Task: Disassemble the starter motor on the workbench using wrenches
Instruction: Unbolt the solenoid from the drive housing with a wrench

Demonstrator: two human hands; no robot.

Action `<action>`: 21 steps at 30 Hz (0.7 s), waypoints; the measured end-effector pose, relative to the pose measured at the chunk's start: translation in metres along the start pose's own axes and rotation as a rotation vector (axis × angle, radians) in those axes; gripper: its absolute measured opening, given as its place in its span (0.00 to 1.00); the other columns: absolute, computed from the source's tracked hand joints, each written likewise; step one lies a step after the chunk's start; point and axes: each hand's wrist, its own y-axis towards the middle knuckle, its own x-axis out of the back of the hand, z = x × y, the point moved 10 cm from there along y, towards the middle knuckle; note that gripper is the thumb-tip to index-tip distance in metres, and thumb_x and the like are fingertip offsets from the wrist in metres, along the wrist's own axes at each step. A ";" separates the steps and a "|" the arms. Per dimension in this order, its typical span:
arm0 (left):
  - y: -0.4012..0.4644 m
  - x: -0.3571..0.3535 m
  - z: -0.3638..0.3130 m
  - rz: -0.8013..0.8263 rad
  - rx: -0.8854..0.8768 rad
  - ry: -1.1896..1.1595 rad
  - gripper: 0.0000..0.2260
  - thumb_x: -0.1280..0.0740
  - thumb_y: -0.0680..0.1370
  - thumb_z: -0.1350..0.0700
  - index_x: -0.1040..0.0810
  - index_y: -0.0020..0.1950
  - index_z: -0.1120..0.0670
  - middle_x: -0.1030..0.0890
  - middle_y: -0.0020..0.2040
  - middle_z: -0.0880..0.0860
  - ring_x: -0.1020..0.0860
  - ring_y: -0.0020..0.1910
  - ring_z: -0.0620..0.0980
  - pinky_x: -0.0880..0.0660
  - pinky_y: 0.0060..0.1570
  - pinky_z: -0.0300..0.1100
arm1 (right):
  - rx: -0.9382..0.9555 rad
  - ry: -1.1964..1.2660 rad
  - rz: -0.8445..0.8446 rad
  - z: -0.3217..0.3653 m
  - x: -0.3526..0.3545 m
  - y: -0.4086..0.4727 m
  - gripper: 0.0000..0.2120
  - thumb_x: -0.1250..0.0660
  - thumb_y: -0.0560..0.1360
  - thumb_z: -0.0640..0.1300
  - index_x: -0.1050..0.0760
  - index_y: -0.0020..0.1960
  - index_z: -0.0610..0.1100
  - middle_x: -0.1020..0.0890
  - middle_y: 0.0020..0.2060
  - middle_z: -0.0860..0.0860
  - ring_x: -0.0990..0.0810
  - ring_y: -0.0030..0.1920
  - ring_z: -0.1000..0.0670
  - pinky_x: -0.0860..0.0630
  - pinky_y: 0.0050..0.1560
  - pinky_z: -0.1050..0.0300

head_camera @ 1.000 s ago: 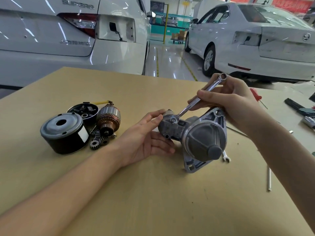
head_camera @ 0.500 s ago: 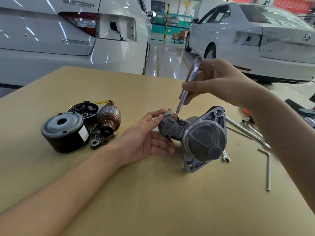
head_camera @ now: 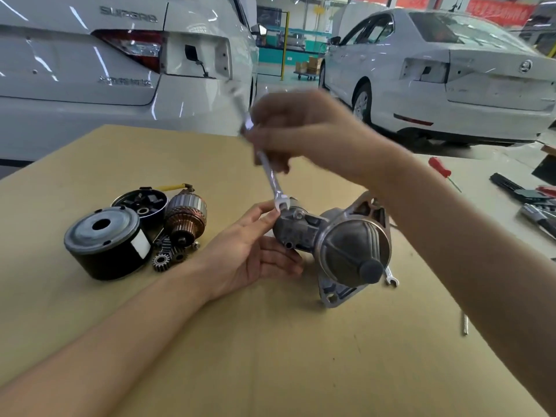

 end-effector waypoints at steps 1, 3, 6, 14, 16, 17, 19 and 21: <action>0.000 0.000 0.000 -0.005 0.001 0.004 0.20 0.37 0.74 0.48 0.31 0.65 0.48 0.19 0.36 0.67 0.17 0.33 0.61 0.20 0.33 0.47 | -0.008 0.127 -0.114 -0.005 0.022 -0.009 0.03 0.34 0.76 0.37 0.24 0.49 0.39 0.17 0.36 0.46 0.19 0.35 0.50 0.21 0.39 0.59; 0.000 0.001 -0.001 -0.017 0.000 0.020 0.21 0.37 0.73 0.47 0.31 0.66 0.47 0.19 0.36 0.66 0.17 0.33 0.61 0.20 0.33 0.46 | -0.047 0.254 -0.263 -0.022 0.050 -0.030 0.07 0.31 0.72 0.38 0.25 0.49 0.38 0.15 0.38 0.44 0.17 0.38 0.46 0.19 0.43 0.57; 0.000 0.000 -0.001 -0.016 -0.008 0.024 0.21 0.36 0.73 0.47 0.31 0.66 0.48 0.19 0.36 0.66 0.17 0.33 0.61 0.21 0.32 0.45 | -0.150 0.372 -0.368 -0.055 0.057 -0.060 0.10 0.29 0.67 0.39 0.24 0.46 0.38 0.15 0.38 0.42 0.16 0.37 0.45 0.19 0.41 0.58; -0.001 -0.001 -0.002 -0.002 -0.017 0.020 0.21 0.36 0.73 0.48 0.31 0.66 0.47 0.19 0.36 0.66 0.17 0.33 0.60 0.20 0.33 0.46 | -0.204 0.471 -0.512 -0.085 0.057 -0.086 0.06 0.31 0.70 0.36 0.26 0.45 0.37 0.15 0.38 0.41 0.15 0.35 0.45 0.20 0.36 0.60; -0.001 -0.001 -0.002 -0.001 -0.014 0.021 0.21 0.36 0.73 0.48 0.31 0.66 0.47 0.19 0.36 0.66 0.17 0.33 0.61 0.20 0.33 0.46 | -0.197 0.441 -0.513 -0.082 0.057 -0.085 0.08 0.30 0.68 0.37 0.27 0.45 0.37 0.15 0.38 0.41 0.15 0.35 0.45 0.20 0.37 0.59; 0.000 -0.001 -0.002 0.000 -0.014 0.022 0.22 0.36 0.73 0.48 0.31 0.66 0.47 0.19 0.36 0.66 0.17 0.33 0.61 0.19 0.33 0.46 | -0.193 0.421 -0.511 -0.080 0.058 -0.085 0.08 0.30 0.68 0.37 0.27 0.45 0.38 0.15 0.38 0.41 0.15 0.36 0.44 0.19 0.37 0.59; 0.000 0.000 -0.002 0.002 -0.014 0.023 0.22 0.36 0.73 0.47 0.32 0.67 0.47 0.18 0.36 0.65 0.17 0.33 0.61 0.19 0.34 0.47 | -0.189 0.399 -0.507 -0.078 0.057 -0.085 0.09 0.30 0.67 0.38 0.27 0.44 0.38 0.15 0.38 0.42 0.15 0.36 0.44 0.19 0.38 0.58; 0.000 0.000 -0.002 0.004 -0.012 0.024 0.23 0.36 0.73 0.48 0.32 0.67 0.47 0.18 0.36 0.66 0.17 0.34 0.61 0.20 0.33 0.47 | -0.188 0.378 -0.506 -0.076 0.058 -0.086 0.09 0.29 0.66 0.38 0.26 0.44 0.38 0.15 0.38 0.42 0.15 0.37 0.43 0.18 0.39 0.57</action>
